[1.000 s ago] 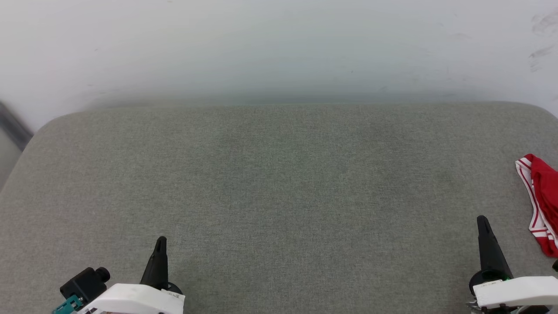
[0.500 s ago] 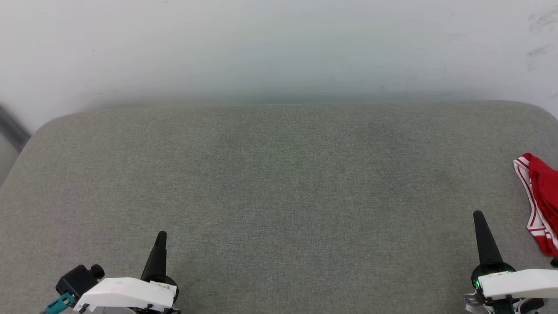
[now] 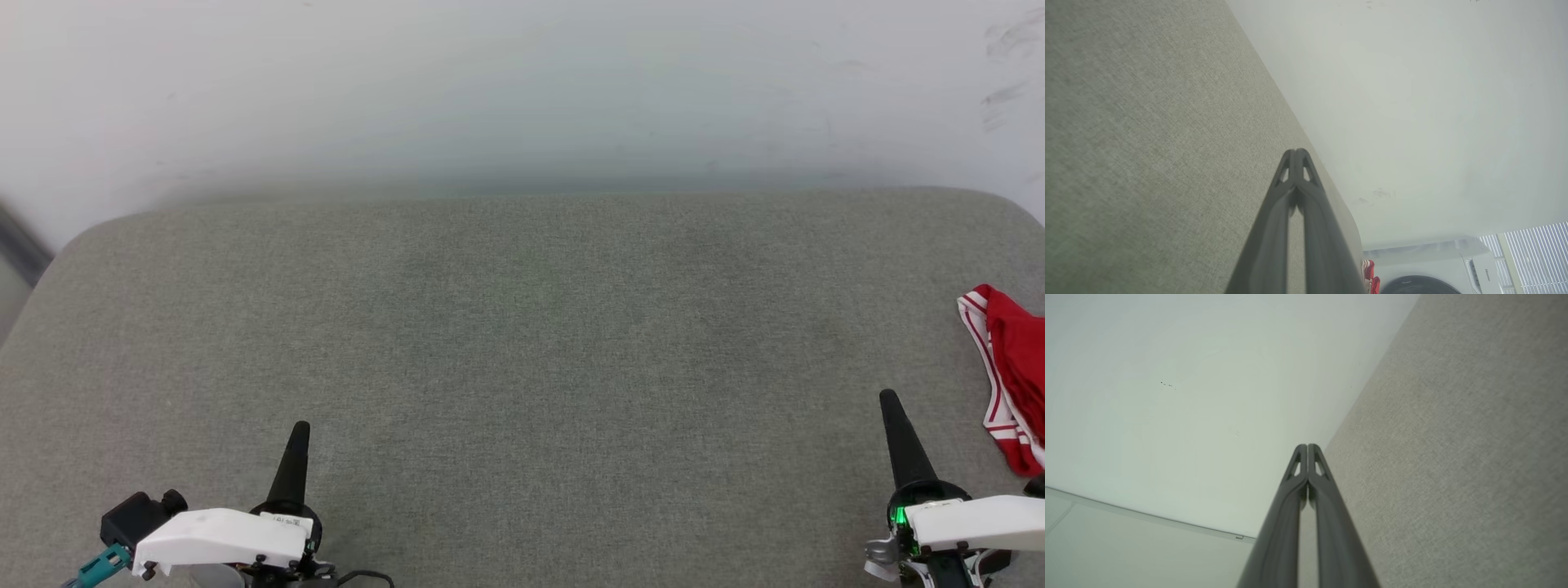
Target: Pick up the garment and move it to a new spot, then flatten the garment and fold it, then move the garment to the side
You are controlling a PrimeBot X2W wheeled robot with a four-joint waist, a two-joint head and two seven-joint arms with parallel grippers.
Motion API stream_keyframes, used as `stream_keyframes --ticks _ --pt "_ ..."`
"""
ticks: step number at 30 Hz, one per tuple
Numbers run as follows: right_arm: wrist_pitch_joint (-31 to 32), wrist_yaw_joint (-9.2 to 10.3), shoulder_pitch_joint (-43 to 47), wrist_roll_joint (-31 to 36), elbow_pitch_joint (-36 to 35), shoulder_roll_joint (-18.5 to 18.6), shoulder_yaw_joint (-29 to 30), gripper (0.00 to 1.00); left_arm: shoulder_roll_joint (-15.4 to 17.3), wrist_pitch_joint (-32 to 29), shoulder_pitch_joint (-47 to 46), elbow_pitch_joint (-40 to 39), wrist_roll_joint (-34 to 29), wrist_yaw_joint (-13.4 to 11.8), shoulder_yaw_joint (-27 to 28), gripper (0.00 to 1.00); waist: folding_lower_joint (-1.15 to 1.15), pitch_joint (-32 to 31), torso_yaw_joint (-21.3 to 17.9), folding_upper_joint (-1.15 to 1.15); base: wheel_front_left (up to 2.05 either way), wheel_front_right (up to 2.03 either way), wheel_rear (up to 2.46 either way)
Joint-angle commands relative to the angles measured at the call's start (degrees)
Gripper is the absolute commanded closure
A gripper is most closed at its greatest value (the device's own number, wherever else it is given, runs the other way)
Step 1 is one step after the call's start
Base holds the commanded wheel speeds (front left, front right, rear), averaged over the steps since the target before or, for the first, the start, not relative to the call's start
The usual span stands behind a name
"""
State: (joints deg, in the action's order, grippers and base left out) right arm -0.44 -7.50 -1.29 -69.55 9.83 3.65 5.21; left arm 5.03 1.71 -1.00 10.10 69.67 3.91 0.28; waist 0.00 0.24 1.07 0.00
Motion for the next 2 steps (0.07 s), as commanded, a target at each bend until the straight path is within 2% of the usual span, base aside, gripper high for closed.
stream_keyframes --ticks 1,2 --pt "0.3 0.01 -1.4 -1.4 0.0 0.4 0.0 1.00 0.3 -0.3 -1.3 -0.1 1.4 0.4 0.3 1.00 0.00 0.0 0.0 0.00 0.00 0.00 0.00" --pt "0.4 0.01 -1.5 -2.0 0.1 0.4 0.0 1.00 0.3 -0.4 -1.4 0.0 2.0 0.5 0.4 1.00 0.00 0.0 0.0 0.00 0.00 0.00 0.00"
